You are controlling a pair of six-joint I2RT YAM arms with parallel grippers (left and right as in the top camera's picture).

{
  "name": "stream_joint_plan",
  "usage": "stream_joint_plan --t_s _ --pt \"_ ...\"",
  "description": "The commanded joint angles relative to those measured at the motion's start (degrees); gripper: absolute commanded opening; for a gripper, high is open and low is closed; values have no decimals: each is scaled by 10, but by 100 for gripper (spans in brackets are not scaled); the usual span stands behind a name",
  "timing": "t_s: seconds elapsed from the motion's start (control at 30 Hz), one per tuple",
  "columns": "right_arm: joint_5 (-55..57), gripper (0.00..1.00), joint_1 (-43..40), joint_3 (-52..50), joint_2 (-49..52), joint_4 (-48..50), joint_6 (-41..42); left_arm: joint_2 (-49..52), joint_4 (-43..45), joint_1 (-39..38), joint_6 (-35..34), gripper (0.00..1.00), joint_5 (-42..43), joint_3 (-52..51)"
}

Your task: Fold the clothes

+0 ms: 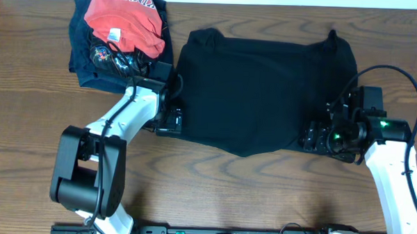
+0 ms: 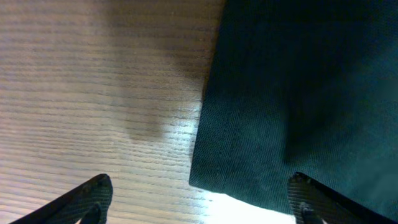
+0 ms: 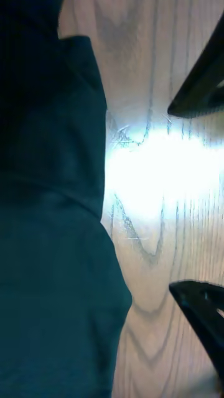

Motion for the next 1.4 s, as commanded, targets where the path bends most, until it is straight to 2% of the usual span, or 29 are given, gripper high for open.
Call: stream_joint_plan --t_s 0.0,0.27,0.33,0.37,0.43,0.53,0.57,0.67,0.9,1.0,1.07,1.17,1.37 --pt "-12 77 5 -4 -3 1 5 18 0 3 -24 87 4 -4" --pt "-11 77 5 -4 -3 2 5 52 38 3 -47 80 11 -31" --pt "-7 74 5 -4 -3 0 5 56 62 3 -51 72 20 -49" --pt "-2 71 5 -4 -3 -1 5 56 74 3 -51 71 27 -57" --pt "7 67 5 -5 -3 -4 5 56 95 3 -51 48 45 -70" --pt "30 59 5 -8 -3 -14 7 56 110 2 -51 8 60 -76" --pt "47 58 5 -11 -3 -15 17 56 112 2 -51 6 62 -76" --pt "79 54 5 -26 -2 -9 39 56 118 2 -51 6 64 -76" --pt "79 49 5 -93 4 56 45 56 140 2 -62 6 74 -76" --pt "81 49 5 -120 16 105 45 56 151 3 -62 6 79 -76" --pt "81 56 5 -139 28 148 43 56 157 3 -61 6 79 -75" --pt "81 60 5 -155 50 195 43 55 161 3 -61 6 79 -75" --pt "81 58 5 -171 103 262 43 55 168 3 -61 6 79 -75"
